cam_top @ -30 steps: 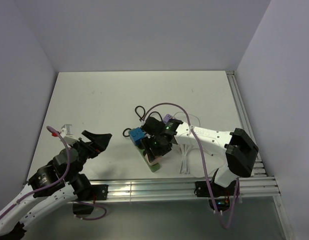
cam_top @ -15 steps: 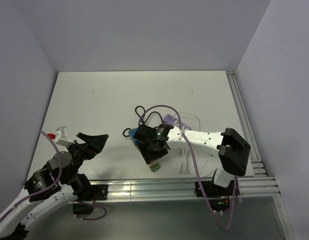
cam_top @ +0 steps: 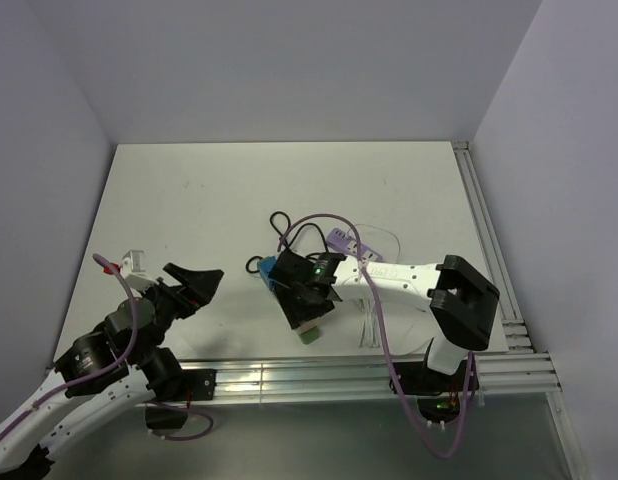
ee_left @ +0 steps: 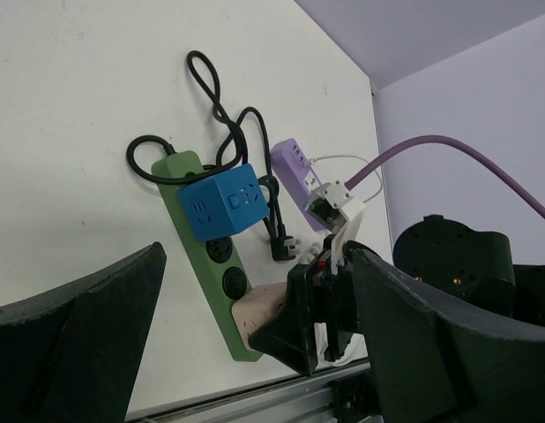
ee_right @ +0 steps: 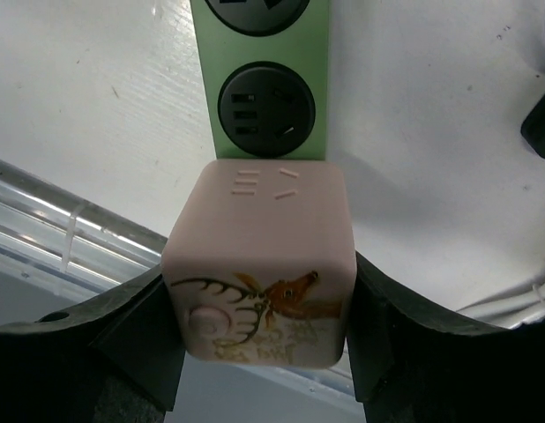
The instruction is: Insert the plug
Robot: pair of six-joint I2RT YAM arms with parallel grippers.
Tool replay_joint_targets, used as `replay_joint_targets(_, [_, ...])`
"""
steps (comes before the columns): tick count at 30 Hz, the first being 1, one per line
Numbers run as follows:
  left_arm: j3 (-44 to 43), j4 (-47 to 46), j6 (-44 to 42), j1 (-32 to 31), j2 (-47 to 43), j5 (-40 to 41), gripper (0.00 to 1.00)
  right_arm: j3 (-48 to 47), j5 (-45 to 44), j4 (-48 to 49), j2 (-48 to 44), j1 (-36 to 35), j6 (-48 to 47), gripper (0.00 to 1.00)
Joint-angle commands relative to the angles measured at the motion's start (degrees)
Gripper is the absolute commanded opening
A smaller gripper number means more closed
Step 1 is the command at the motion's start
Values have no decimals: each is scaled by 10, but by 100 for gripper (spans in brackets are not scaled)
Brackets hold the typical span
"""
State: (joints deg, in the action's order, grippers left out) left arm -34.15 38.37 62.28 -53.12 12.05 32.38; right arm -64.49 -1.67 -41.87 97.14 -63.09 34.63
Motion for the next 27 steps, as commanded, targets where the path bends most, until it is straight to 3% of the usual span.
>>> replay_joint_targets(1, [-1, -20, -4, -1, -5, -8, 93, 84, 4, 95, 136, 20, 22, 0])
replay_joint_targets(5, [-27, -1, -8, -1, 11, 0, 93, 79, -4, 85, 166, 20, 15, 0])
replay_joint_targets(10, [-11, 7, 13, -1, -7, 3, 92, 96, -37, 101, 139, 10, 49, 0])
replay_joint_targets(17, [-18, -1, 6, -1, -11, 6, 92, 12, -119, 43, 77, 5, 75, 0])
replay_joint_targets(19, [-25, 8, 6, -1, 2, 6, 93, 2, -126, 43, 54, 5, 76, 20])
replay_joint_targets(20, [-28, 9, 7, -1, 5, 4, 93, -13, -133, 38, 50, 5, 76, 47])
replay_joint_targets(21, [-29, 10, 9, -1, 8, 2, 93, -22, -138, 33, 46, 5, 76, 57])
replay_joint_targets(27, [-9, 0, 22, -1, -2, -13, 93, -72, -174, 5, 1, 5, 56, 98])
